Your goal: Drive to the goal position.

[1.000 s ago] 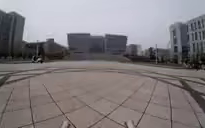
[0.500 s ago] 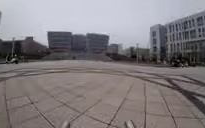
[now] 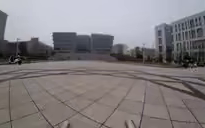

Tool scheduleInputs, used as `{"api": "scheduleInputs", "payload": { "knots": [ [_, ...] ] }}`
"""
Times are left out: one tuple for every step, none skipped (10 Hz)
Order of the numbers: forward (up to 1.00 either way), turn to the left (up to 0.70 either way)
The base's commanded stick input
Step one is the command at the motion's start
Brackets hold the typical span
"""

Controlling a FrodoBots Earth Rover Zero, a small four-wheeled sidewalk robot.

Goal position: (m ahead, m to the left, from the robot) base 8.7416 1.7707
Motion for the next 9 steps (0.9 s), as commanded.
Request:
{"api": "scheduleInputs", "payload": {
  "knots": [
    [1.00,0.10],
    [1.00,0.03],
    [1.00,0.00],
    [1.00,0.00],
    [1.00,0.00],
    [1.00,0.00],
    [1.00,0.00],
    [1.00,0.00],
    [1.00,0.00]
  ]
}}
